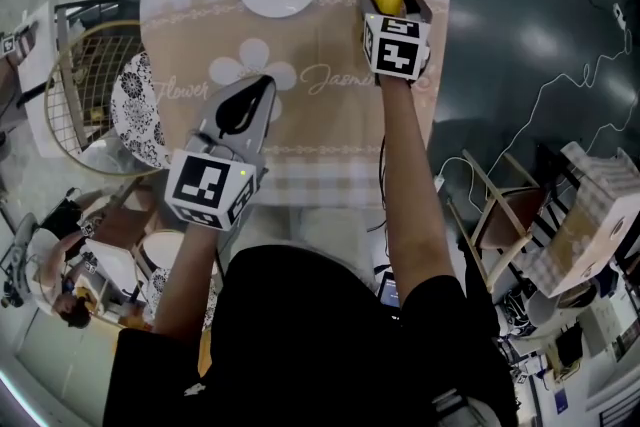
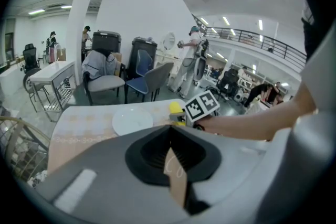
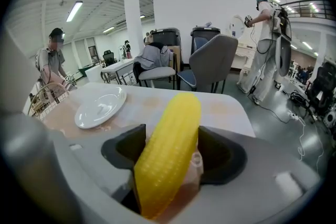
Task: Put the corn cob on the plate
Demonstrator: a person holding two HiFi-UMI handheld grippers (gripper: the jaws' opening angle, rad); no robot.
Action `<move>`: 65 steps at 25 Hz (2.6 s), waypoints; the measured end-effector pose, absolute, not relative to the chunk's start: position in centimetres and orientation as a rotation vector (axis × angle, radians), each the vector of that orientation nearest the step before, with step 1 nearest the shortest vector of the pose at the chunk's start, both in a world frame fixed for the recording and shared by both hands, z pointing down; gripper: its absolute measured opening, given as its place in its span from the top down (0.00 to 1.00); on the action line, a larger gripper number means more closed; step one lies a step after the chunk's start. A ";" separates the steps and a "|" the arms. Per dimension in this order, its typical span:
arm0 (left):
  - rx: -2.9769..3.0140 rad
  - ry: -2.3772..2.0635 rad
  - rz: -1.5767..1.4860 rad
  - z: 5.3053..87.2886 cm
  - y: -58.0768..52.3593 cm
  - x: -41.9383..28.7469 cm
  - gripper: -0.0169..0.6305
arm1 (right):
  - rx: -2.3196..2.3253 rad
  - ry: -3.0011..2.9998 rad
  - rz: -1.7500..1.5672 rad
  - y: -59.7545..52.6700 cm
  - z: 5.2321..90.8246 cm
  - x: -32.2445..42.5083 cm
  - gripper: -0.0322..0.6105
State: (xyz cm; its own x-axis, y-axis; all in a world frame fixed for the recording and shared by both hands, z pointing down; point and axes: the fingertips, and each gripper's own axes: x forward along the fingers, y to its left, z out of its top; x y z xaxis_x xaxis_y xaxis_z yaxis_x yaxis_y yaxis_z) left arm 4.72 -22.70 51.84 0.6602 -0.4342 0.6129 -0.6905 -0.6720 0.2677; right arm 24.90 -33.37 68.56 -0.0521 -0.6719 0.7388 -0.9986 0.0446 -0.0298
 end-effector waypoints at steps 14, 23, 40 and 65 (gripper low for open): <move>2.368 -0.880 0.706 52.6 -22.6 4.7 0.97 | 1.698 -1.783 0.753 -33.6 69.2 24.9 0.44; 2.360 -0.887 0.710 52.8 -22.5 4.5 0.97 | 1.703 -1.786 0.740 -33.4 69.0 25.0 0.51; 2.349 -0.903 0.698 52.9 -22.6 3.9 0.97 | 1.678 -1.818 0.756 -33.2 68.4 24.5 0.54; 2.263 -1.055 0.652 53.0 -22.2 -2.1 0.97 | 1.467 -2.046 0.686 -38.4 65.6 12.4 0.54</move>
